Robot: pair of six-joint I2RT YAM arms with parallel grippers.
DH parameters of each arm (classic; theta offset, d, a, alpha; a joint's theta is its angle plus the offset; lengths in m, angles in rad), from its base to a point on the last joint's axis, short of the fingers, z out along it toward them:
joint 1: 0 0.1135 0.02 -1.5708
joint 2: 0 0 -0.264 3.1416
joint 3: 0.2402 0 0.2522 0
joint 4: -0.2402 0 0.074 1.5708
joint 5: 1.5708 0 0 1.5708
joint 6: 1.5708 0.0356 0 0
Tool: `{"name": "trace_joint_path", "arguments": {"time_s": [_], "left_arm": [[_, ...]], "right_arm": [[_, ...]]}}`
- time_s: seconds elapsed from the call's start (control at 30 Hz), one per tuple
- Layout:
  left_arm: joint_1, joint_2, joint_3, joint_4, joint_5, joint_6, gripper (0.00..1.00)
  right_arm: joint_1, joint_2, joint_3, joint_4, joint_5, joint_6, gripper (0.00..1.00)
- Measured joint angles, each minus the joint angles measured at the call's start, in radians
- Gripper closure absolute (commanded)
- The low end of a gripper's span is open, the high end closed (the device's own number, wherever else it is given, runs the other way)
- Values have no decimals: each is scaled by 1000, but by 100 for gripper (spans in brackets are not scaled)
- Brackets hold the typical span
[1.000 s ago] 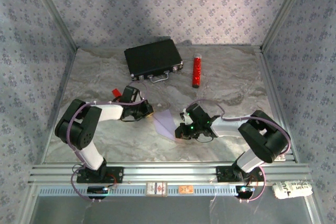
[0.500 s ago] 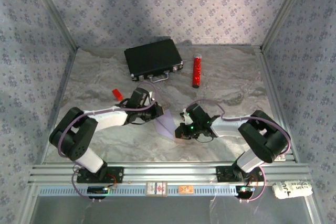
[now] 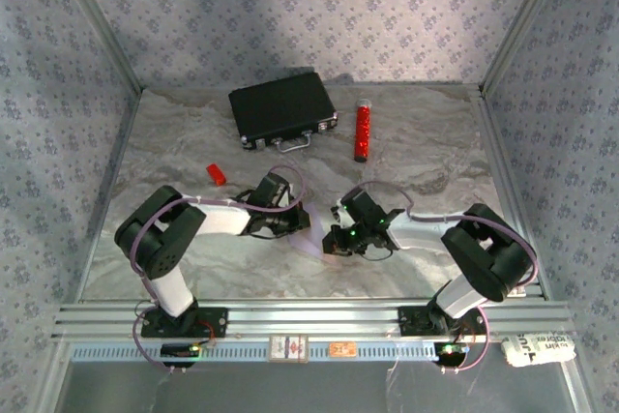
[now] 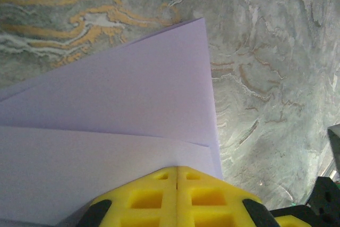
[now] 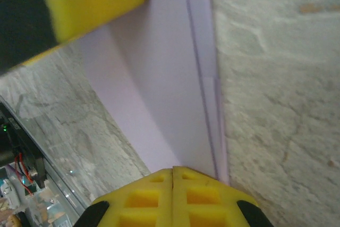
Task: Fold a paper plane with a square sheet of paper (pick it up from the middle)
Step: Fourth fold the wing at the center of the table.
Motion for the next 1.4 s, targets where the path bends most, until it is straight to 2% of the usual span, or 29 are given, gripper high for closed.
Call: {"name": "trace_joint_path", "arguments": {"time_s": [0.2,0.4,0.57,0.9,0.97,1.03,1.13,1.3,1.4], "left_arm": [[0,1,0,3,1,6,95],[0,6,0,17,7,5,96],[3,7,-5,26,16,2,95],[6,7,-9,30,23,2,96],[9,7,-13,37,24,-2,96],[12,7,-18,48,28,-9,96],[13,7,-22,56,29,-17,96],[14,7,-23,59,30,-29,96],[14,7,-25,63,30,-35,96]], "right_arm": [[13,72,128,-6,4,-1,100],[13,129,100,14,2,0,100],[14,44,8,19,3,0,100],[-2,-227,-211,-58,4,3,99],[-21,-274,-227,-94,9,6,96],[-38,-312,-229,-122,16,15,88],[-57,-349,-221,-152,26,37,86],[-66,-349,-200,-166,24,72,75],[-67,-344,-199,-165,18,95,73]]}}
